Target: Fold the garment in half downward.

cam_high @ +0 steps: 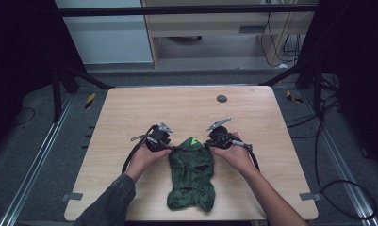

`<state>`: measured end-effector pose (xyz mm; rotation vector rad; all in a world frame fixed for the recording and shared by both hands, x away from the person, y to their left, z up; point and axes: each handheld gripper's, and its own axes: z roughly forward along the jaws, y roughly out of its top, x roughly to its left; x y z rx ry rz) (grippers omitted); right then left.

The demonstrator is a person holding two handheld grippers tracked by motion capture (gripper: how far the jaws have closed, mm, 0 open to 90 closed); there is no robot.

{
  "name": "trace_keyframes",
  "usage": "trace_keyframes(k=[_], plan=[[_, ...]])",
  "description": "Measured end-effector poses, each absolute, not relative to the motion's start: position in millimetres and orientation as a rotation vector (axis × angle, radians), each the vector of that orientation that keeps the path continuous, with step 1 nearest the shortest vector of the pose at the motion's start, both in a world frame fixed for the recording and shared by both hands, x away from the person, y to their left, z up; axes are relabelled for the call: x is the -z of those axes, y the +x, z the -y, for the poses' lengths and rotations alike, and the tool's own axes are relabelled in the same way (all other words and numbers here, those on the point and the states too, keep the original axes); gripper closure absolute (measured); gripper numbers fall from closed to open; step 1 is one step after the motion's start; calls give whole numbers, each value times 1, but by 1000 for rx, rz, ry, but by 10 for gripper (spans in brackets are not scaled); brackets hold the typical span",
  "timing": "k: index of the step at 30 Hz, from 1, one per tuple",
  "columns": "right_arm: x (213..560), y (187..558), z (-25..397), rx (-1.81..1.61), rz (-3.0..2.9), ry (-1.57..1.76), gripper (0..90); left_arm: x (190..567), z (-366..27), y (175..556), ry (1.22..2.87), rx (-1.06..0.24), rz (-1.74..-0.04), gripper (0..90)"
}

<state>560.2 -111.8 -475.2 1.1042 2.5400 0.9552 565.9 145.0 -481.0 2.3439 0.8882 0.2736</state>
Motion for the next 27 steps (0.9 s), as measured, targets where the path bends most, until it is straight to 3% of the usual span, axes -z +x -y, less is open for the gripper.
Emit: trace_keyframes(k=[8,12,16,22,27], plan=[[481,557,104,-941,-2577,1082,722,485,-142,565,2364,-258,-882,488],[487,557,102,-917,-2588,1091,696,485,-142,562,2359,-250,-869,555],[487,556,101,-922,-2592,1099,691,484,-140,558,2372,-231,-835,695],[486,553,98,-908,-2635,1058,845,484,-137,557,2379,-204,-818,842],[482,555,98,-903,-2642,1034,856,479,-137,557,2371,-226,-813,860]])
